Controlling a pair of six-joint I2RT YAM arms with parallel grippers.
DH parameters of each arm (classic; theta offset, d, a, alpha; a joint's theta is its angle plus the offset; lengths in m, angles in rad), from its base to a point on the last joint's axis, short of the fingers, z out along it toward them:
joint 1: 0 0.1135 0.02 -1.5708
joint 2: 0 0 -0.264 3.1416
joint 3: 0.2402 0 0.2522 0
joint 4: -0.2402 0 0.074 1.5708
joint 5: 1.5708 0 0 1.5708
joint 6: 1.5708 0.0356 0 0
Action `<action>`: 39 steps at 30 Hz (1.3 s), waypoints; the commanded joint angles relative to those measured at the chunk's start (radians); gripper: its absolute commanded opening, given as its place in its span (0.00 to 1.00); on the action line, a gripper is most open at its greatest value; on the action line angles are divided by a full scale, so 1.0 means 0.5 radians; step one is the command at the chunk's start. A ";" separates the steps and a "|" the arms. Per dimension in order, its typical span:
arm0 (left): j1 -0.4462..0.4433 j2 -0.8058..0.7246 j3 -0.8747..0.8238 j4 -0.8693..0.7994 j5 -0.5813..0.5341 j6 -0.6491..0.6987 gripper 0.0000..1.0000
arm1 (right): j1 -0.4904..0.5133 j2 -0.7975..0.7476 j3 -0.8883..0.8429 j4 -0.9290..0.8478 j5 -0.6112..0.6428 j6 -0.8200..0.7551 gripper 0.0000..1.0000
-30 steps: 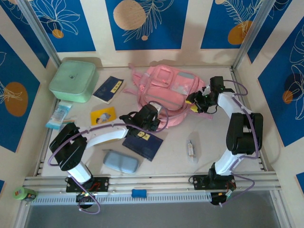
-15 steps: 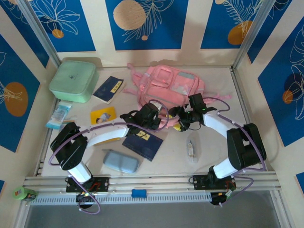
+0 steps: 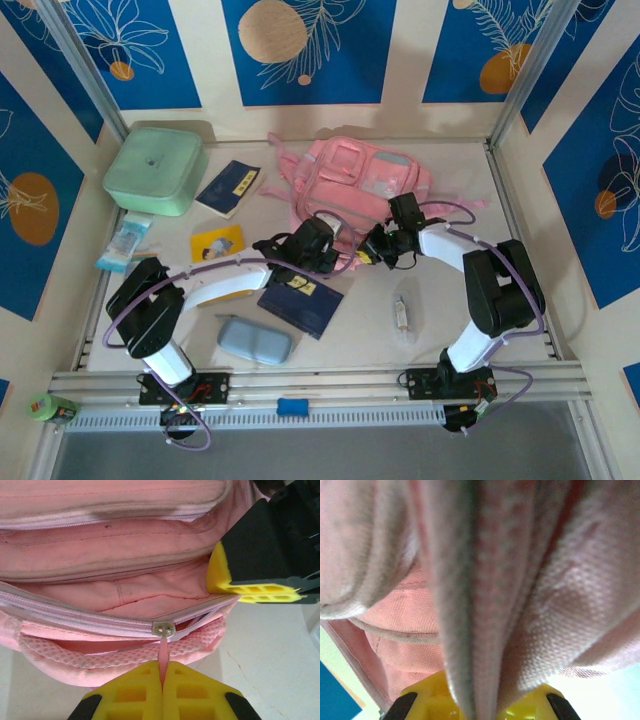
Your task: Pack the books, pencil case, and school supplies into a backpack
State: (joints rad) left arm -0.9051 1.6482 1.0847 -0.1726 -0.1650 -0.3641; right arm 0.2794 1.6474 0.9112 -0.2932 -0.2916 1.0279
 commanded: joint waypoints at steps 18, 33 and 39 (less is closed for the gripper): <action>0.164 -0.120 -0.158 0.100 0.143 -0.022 0.00 | -0.312 -0.319 -0.031 -0.251 -0.362 -0.333 0.48; 0.165 -0.118 -0.154 0.134 0.161 -0.038 0.00 | 0.164 -0.328 -0.061 0.022 0.137 0.750 0.71; 0.169 -0.113 -0.140 0.114 0.118 0.002 0.00 | 0.171 -0.051 0.129 -0.110 0.296 0.541 0.49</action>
State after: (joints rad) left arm -0.8280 1.5925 0.9901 -0.1131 -0.1123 -0.3683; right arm 0.3721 1.5757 0.9382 -0.3248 -0.1997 1.3155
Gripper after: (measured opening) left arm 0.050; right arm 0.525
